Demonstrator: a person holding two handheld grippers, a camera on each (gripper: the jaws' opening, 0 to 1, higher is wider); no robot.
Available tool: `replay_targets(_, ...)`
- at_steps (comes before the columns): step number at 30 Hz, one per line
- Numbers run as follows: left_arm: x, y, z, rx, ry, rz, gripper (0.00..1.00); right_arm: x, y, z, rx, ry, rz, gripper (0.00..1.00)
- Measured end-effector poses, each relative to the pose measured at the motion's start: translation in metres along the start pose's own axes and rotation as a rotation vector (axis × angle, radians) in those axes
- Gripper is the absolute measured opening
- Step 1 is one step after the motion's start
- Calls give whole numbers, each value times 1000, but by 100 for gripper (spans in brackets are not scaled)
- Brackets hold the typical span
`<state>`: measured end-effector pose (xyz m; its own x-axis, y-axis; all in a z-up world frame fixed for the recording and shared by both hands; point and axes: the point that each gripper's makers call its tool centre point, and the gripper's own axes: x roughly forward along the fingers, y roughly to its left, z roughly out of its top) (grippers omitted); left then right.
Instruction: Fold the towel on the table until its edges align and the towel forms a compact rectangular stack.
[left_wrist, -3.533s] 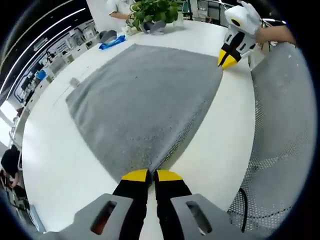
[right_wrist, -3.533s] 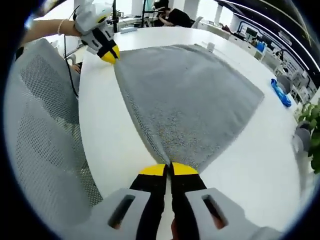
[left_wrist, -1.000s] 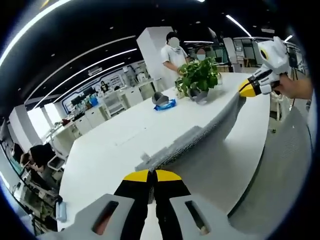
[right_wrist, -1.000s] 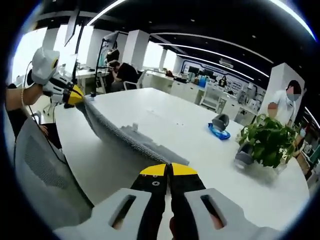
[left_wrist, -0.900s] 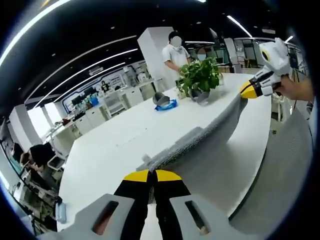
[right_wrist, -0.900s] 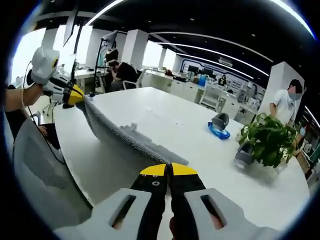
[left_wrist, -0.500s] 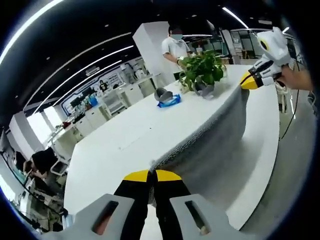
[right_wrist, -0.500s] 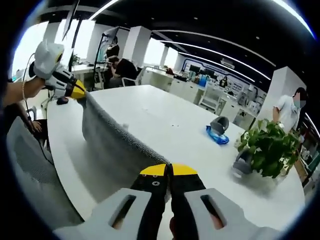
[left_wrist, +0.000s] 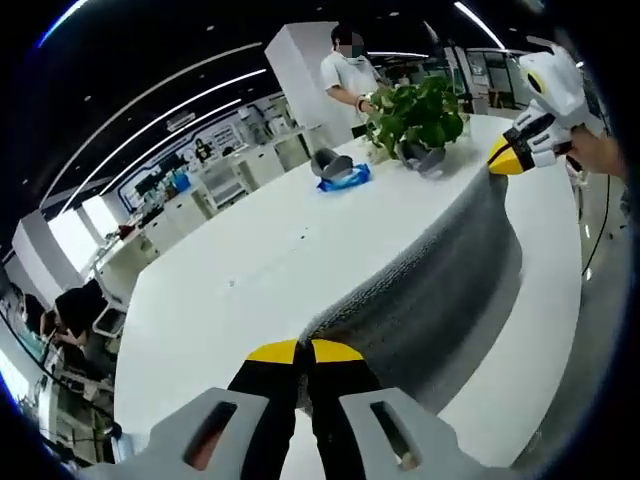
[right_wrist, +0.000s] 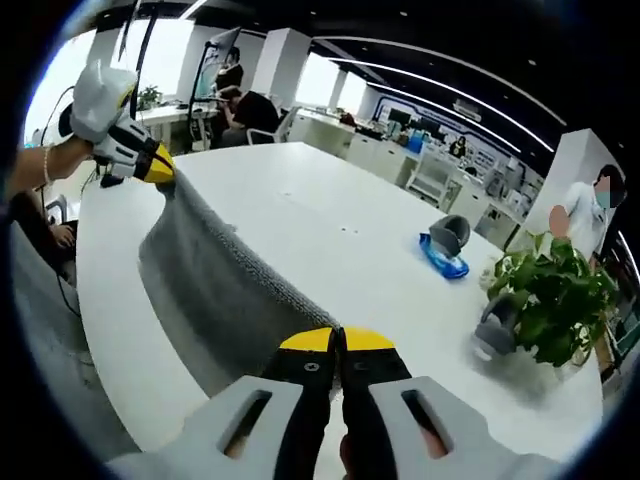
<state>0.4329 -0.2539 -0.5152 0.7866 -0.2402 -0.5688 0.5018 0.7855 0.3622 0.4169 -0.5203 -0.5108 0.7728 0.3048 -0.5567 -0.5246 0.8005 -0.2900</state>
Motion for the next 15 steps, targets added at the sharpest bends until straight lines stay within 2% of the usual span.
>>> replay_targets(7,26,-1,-18,-17,55,-20,3,30,0,-14,-30,33,6,0)
replay_targets(15,56,-3,-32,-29,91,-27,3,62,-2,-32,-12,74,10,0)
